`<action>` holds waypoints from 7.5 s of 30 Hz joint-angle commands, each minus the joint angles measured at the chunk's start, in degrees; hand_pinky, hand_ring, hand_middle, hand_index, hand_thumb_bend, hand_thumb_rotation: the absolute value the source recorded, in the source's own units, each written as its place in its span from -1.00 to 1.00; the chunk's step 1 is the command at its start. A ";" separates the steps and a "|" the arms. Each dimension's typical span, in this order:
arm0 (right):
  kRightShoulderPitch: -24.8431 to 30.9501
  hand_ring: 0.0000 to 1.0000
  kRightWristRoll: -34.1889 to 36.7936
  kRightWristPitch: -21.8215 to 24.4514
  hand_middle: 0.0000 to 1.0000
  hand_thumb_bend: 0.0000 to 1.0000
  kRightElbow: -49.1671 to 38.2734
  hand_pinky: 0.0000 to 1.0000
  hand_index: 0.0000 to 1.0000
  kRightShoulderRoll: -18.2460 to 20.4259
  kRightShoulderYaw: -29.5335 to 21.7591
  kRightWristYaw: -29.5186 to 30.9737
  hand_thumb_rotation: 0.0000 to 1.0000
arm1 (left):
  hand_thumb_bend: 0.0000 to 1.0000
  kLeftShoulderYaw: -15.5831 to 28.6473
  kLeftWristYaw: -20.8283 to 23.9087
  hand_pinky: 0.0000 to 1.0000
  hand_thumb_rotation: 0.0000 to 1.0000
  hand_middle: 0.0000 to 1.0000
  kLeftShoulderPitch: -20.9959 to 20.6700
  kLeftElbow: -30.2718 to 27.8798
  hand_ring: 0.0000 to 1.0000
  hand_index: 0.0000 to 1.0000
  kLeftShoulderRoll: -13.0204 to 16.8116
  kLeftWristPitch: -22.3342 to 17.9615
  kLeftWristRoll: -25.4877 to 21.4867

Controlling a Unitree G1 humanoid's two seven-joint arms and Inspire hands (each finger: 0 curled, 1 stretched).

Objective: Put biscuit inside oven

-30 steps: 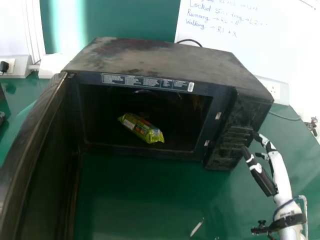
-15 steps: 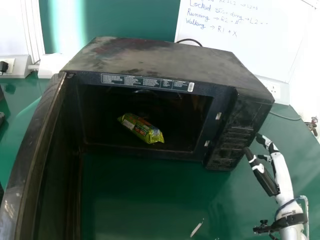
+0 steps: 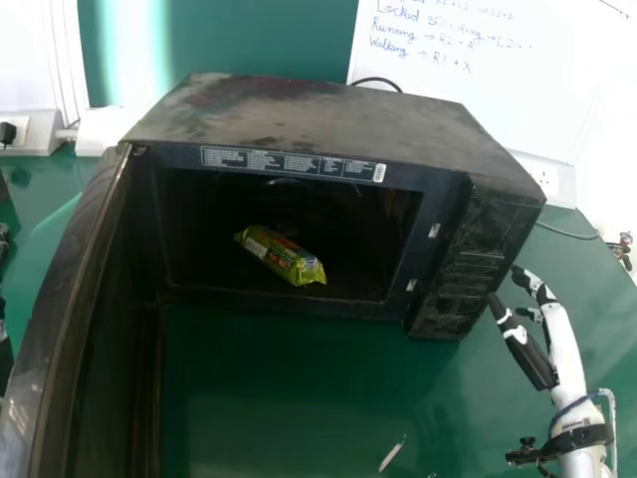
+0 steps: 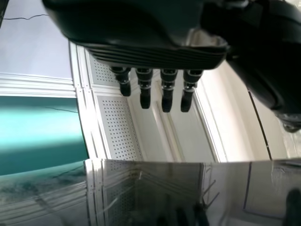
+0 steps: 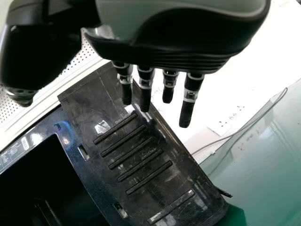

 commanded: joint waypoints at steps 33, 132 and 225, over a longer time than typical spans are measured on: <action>-0.89 0.86 0.94 5.44 0.93 0.90 -0.52 0.62 0.91 -1.57 -1.79 -0.24 0.01 | 0.84 -0.17 7.90 1.00 0.84 0.98 2.00 6.74 0.99 0.96 7.02 -9.07 14.54; -6.38 1.00 34.41 -4.85 1.00 0.24 19.51 1.00 0.97 4.47 -7.12 1.59 0.01 | 1.00 -5.86 14.57 0.54 0.82 0.78 -1.64 -15.68 0.69 0.79 13.18 6.61 45.19; -5.56 1.00 33.03 -5.78 1.00 0.28 19.17 1.00 0.99 5.52 -6.27 0.10 0.07 | 0.93 -29.97 0.17 0.67 1.00 0.91 -18.87 -20.17 0.85 0.87 31.60 44.50 44.05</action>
